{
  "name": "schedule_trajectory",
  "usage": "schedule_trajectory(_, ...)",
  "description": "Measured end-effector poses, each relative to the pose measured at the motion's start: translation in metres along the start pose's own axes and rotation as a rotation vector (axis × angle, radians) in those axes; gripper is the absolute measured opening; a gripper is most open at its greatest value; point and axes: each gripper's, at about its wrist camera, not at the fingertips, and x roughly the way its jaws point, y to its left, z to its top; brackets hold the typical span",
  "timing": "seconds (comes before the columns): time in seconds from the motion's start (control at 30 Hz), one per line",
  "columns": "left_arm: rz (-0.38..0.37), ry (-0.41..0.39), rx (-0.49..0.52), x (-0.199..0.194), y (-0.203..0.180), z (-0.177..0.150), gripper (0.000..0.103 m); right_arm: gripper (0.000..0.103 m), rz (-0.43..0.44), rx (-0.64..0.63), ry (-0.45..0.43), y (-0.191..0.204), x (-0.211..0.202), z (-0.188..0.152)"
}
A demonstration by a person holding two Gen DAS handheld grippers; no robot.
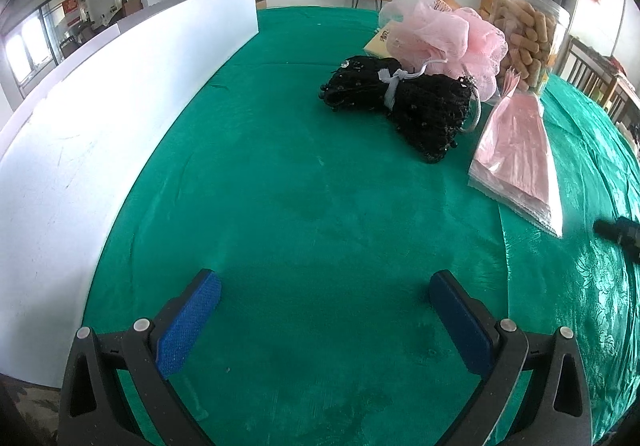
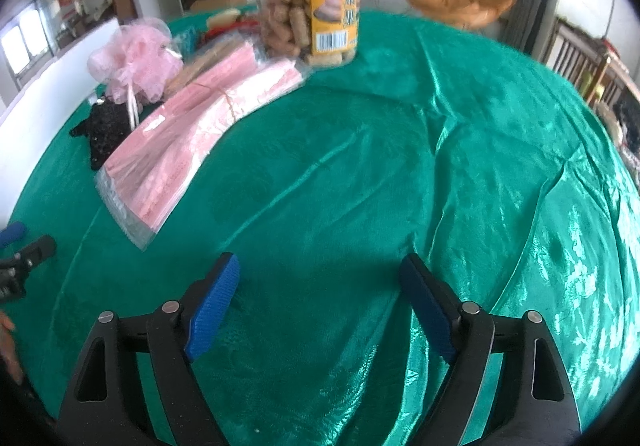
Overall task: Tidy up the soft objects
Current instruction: 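Grasp the bundle of pink plastic bags with the right tool and lift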
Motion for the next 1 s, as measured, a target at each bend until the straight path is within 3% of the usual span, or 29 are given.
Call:
schedule_trajectory(0.1, 0.003, -0.001, 0.0, 0.0, 0.0, 0.0, 0.103, 0.084, 0.089, 0.144, -0.015, -0.002, -0.002, 0.03)
schedule_trajectory(0.23, 0.003, -0.002, 0.0, 0.0, 0.0, 0.0, 0.103, 0.084, 0.153, 0.243, 0.061, 0.022, 0.027, 0.075)
schedule_trajectory(0.43, 0.003, -0.002, 0.001, 0.0, -0.001, 0.0, 0.103, 0.086, 0.104, 0.166, 0.13, 0.089, 0.071, 0.105)
schedule_trajectory(0.57, 0.003, -0.002, 0.001, 0.0, -0.001, 0.0, 0.103, 0.086, -0.017, -0.035, 0.104, 0.115, 0.074, 0.096)
schedule_trajectory(0.67, 0.003, -0.001, 0.001, 0.001, -0.001, 0.001, 0.103, 0.083, -0.029, -0.048, 0.077, 0.104, 0.066, 0.085)
schedule_trajectory(0.83, 0.003, -0.002, 0.001, 0.0, -0.001, 0.0, 0.103, 0.06, -0.041, -0.071, 0.023, 0.071, 0.042, 0.058)
schedule_trajectory(1.0, 0.003, -0.002, 0.001, 0.0, -0.001, 0.0, 0.103, 0.051, -0.079, -0.088, -0.022, 0.03, 0.009, 0.025)
